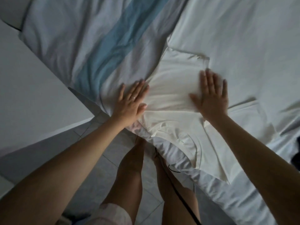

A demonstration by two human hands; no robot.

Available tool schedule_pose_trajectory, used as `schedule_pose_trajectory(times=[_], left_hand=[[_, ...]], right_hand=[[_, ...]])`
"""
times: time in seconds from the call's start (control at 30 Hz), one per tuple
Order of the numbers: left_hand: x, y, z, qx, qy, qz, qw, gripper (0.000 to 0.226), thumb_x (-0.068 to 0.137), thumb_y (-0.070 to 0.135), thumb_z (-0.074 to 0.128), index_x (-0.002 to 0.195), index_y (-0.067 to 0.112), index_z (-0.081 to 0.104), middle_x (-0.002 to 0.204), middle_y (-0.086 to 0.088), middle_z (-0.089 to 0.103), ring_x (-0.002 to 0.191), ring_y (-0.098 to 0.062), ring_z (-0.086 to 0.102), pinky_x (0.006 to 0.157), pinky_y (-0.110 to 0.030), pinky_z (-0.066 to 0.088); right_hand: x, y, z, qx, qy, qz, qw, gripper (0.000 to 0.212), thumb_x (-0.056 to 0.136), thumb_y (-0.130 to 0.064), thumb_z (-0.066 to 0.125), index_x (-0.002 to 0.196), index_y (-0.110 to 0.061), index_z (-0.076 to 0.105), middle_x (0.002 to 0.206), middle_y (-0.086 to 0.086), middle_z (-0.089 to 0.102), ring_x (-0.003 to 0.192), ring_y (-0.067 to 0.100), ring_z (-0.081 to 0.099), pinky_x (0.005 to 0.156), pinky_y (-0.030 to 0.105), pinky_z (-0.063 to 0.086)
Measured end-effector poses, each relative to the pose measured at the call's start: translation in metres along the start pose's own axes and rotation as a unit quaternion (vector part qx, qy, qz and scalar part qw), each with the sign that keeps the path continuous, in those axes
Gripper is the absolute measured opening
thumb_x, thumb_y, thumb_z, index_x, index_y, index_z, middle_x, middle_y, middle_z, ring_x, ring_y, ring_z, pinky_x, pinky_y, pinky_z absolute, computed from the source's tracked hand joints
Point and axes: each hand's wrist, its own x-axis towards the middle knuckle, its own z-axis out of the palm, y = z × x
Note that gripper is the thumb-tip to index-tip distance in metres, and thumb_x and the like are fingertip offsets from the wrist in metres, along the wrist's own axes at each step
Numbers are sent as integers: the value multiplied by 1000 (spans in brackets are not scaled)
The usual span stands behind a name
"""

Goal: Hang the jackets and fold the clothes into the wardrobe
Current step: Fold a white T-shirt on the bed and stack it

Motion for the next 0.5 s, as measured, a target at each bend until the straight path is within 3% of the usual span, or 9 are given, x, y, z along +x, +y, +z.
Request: schedule_pose_trajectory(times=[0.07,0.17,0.33,0.4,0.5], left_hand=[[0,7,-8,-36,-8,-34,999,73,90,45,38,152,20,10,159,-11,12,147,-21,10,113,-57,3],[18,27,-27,-108,0,-53,993,74,86,36,47,152,17,17,159,-15,11,146,-23,10,109,-60,14],[116,39,-40,5,22,35,999,67,90,37,35,151,12,20,159,-5,16,146,-15,15,113,-51,6],[154,31,-43,43,14,83,996,67,93,43,30,152,14,14,160,-2,13,147,-14,12,114,-51,1],[183,16,-51,60,6,105,993,66,96,45,27,153,17,8,161,2,6,147,-12,5,113,-55,-3]], right_hand=[[-11,18,-7,10,-9,34,999,77,95,-57,29,151,-5,18,157,12,22,144,28,23,118,45,7],[-6,10,-20,18,27,-26,999,70,97,-46,30,150,-3,18,156,17,22,144,29,23,118,41,4],[43,-25,-22,-5,47,-122,991,65,96,-45,35,147,-5,31,153,12,33,141,26,33,116,40,16],[56,-8,-13,1,24,-84,996,70,93,-52,36,148,-9,31,153,9,33,140,24,35,116,42,19],[56,18,-6,30,-7,-18,999,82,89,-62,29,152,-11,16,159,7,17,145,22,21,117,43,9]])
